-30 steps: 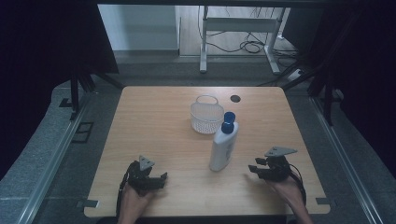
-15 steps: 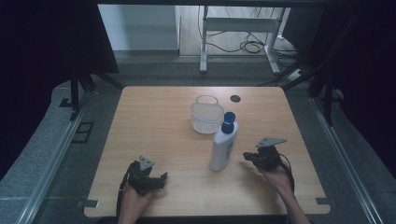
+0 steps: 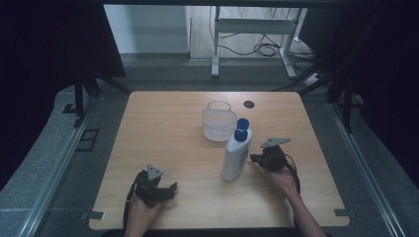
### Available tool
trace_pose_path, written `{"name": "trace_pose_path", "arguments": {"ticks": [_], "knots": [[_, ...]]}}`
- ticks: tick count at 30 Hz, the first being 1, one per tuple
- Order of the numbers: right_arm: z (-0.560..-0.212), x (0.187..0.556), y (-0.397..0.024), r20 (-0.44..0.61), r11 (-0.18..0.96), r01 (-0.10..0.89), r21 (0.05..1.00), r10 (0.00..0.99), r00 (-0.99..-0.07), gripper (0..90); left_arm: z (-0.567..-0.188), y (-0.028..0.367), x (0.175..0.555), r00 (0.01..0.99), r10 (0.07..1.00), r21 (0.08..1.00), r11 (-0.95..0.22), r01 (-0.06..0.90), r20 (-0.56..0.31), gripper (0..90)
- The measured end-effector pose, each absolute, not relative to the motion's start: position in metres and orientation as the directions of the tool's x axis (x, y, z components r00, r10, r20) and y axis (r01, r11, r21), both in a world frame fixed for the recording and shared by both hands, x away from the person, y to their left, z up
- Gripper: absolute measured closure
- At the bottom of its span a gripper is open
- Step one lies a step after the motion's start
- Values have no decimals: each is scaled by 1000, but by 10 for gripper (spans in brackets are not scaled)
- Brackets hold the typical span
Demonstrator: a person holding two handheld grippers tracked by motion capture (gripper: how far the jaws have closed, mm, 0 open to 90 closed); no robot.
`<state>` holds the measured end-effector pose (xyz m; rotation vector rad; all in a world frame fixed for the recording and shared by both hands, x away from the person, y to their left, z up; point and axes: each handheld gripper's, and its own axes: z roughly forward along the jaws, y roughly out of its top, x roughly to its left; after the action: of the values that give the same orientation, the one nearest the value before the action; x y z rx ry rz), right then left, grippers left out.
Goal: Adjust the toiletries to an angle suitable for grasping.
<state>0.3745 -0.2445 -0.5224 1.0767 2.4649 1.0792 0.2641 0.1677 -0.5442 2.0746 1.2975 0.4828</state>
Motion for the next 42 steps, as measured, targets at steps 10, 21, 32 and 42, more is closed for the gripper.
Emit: {"name": "trace_pose_path", "arguments": {"ticks": [10,21,32,42], "knots": [[-523,396,-230,56,473,513,717,694,-718,893,-544,168,264,448,894,683,-314,660,-22,109],[-525,400,-225,79,487,485,726,642,-763,882,-544,168,264,448,894,682,-314,660,-22,110],[-523,395,-222,86,503,463,729,604,-792,879,-544,167,264,444,896,682,-309,663,-26,110],[-521,386,-224,105,503,461,731,585,-804,873,-544,167,264,444,896,681,-311,663,-24,109]]}}
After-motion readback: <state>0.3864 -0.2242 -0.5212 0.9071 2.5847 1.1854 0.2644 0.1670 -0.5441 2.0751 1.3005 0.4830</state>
